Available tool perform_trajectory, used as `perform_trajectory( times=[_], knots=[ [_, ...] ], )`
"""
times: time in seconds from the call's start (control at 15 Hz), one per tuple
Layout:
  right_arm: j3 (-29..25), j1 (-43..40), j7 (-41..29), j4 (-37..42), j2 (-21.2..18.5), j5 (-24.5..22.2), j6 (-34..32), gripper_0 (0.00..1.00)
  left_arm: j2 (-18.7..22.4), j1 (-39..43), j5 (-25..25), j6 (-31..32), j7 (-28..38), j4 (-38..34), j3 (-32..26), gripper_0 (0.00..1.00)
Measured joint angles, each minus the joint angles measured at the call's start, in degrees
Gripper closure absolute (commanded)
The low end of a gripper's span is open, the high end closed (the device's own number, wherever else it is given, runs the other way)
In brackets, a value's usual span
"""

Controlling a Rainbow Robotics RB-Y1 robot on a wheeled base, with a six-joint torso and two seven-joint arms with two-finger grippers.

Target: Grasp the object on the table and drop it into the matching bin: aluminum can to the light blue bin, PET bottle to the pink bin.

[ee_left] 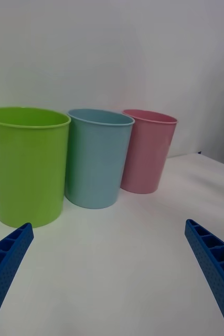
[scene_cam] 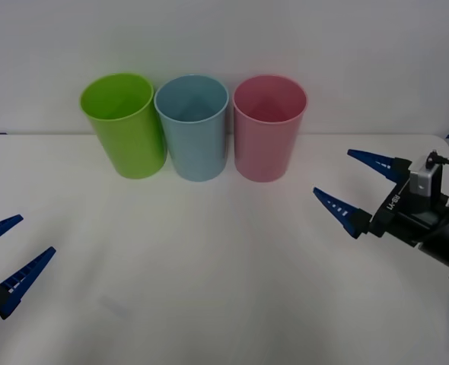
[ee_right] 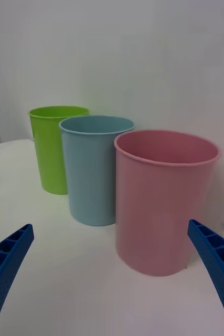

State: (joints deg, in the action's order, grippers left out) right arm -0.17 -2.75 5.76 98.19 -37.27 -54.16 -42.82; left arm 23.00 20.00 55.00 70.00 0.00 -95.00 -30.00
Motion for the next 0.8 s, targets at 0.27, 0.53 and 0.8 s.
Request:
perform_trajectory(
  times=[0.27, 0.53, 0.8],
  knots=[
    [-4.3, -4.84, 1.03, -0.03, 0.0, 1.44, -2.76, 0.0, 0.0, 0.0, 0.0, 0.0, 0.0, 0.0, 0.0, 0.0],
    [-8.82, -9.37, 1.91, -0.03, 0.02, 2.19, -6.72, 0.0, 0.0, 0.0, 0.0, 0.0, 0.0, 0.0, 0.0, 0.0],
    [-13.27, -13.92, 3.31, -0.11, 0.04, 3.0, -10.9, 0.0, 0.0, 0.0, 0.0, 0.0, 0.0, 0.0, 0.0, 0.0]
  ],
)
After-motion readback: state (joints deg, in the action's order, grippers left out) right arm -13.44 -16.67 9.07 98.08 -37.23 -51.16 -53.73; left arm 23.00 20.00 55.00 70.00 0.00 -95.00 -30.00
